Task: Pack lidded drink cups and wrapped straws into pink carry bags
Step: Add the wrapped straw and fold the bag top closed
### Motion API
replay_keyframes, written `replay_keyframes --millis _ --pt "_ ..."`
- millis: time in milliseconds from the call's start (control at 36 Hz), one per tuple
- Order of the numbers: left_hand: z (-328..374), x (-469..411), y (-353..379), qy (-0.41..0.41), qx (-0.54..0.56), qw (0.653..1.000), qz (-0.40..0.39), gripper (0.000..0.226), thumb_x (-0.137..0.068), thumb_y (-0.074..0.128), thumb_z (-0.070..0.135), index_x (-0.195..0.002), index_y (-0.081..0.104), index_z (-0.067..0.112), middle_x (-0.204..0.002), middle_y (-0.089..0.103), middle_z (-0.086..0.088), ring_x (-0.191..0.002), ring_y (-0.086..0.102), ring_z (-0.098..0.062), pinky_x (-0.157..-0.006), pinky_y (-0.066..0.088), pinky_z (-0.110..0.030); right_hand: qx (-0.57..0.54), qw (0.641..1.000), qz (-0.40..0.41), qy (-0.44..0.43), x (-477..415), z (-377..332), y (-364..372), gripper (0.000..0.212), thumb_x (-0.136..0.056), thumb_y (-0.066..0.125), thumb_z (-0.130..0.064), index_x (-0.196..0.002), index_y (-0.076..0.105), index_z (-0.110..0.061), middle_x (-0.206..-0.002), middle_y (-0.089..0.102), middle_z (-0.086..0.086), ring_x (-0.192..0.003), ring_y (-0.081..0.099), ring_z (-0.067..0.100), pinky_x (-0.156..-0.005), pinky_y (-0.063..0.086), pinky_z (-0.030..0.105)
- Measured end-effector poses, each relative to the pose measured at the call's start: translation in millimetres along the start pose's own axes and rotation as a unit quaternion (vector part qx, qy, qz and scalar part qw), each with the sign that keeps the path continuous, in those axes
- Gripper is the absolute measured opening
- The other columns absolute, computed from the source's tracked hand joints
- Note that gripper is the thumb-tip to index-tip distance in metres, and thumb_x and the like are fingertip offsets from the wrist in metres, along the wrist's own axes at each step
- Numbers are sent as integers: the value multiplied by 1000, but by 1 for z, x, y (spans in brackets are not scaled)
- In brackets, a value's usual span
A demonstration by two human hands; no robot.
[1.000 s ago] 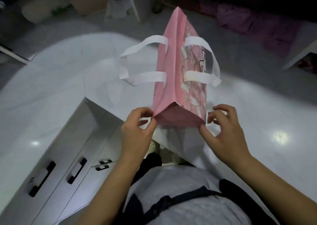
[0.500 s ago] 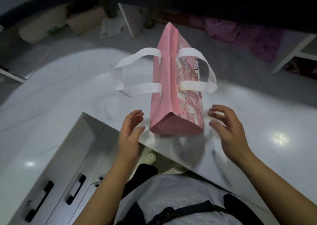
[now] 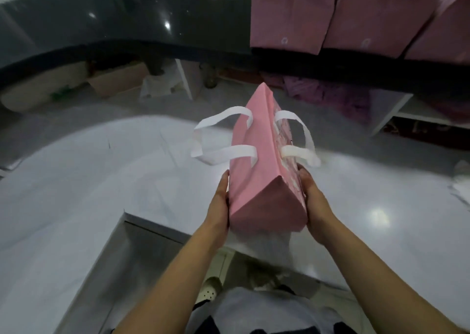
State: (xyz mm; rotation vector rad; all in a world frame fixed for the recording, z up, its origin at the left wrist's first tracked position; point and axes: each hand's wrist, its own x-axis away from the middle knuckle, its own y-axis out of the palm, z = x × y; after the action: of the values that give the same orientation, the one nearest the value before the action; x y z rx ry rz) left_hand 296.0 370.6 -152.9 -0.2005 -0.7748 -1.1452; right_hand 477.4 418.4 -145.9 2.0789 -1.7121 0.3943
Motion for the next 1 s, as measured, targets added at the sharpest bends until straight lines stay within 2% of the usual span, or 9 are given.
replay_keyframes --millis 83,194,333,500,694,778,889,944,1000 --pt "3 5 -18 4 -6 1000 -7 46 -89 48 72 -112 71 39 -113 74 -7 -106 68 -27 -90 56 -46 16 1000 23 -4 14 7 22 42 -98 31 -62 -129 53 -45 -120 69 -8 -106 67 12 -94 53 39" --pt "14 14 -44 2 6 999 -33 41 -91 46 70 -96 76 44 -108 75 -9 -102 70 -30 -89 57 -47 3 998 55 -1 28 13 55 41 -100 30 -58 -128 55 -41 -123 66 -2 -107 66 16 -89 54 36" --pt "30 30 -79 24 40 997 -60 48 -93 44 69 -115 69 35 -112 73 -12 -103 70 -34 -88 58 -51 -21 998 65 -18 48 8 96 36 -99 33 -57 -116 58 -39 -105 72 -5 -87 71 10 -68 55 25" --pt "69 46 -113 104 55 990 -78 42 -94 47 63 -118 68 36 -111 75 -3 -100 72 -27 -86 58 -47 -33 994 35 -100 60 -12 139 34 -96 38 -50 -124 53 -38 -92 73 -23 -82 70 -3 -60 53 14" --pt "154 59 -123 206 44 965 -156 32 -73 49 65 -82 77 52 -102 77 7 -92 74 -18 -83 57 -41 -31 978 -24 -205 48 -72 178 35 -101 37 -39 -135 45 -39 -105 69 -31 -98 66 -8 -72 52 11" --pt "196 51 -117 240 55 953 -174 35 -89 44 58 -90 78 48 -110 75 10 -101 71 -14 -85 54 -39 -47 968 -46 -242 36 -113 187 47 -87 47 -48 -134 46 -42 -118 66 -29 -105 64 -8 -76 52 12" --pt "254 24 -104 287 39 937 -197 46 -101 35 53 -129 65 31 -130 67 -3 -122 61 -23 -101 47 -44 -33 949 -79 -302 11 -163 188 60 -89 61 -50 -144 42 -36 -139 56 -18 -124 57 2 -93 51 22" --pt "279 9 -94 300 30 932 -199 49 -102 35 54 -134 61 27 -132 66 -5 -123 61 -24 -100 48 -43 5 939 -94 -330 -3 -181 185 80 -76 73 -53 -146 40 -37 -144 52 -18 -130 51 5 -105 46 31" --pt "298 -8 -81 303 26 935 -184 49 -102 35 53 -132 62 26 -128 68 -5 -119 63 -23 -93 50 -39 40 933 -98 -344 -20 -190 184 91 -70 80 -38 -149 34 -38 -149 47 -13 -133 50 8 -109 44 38"
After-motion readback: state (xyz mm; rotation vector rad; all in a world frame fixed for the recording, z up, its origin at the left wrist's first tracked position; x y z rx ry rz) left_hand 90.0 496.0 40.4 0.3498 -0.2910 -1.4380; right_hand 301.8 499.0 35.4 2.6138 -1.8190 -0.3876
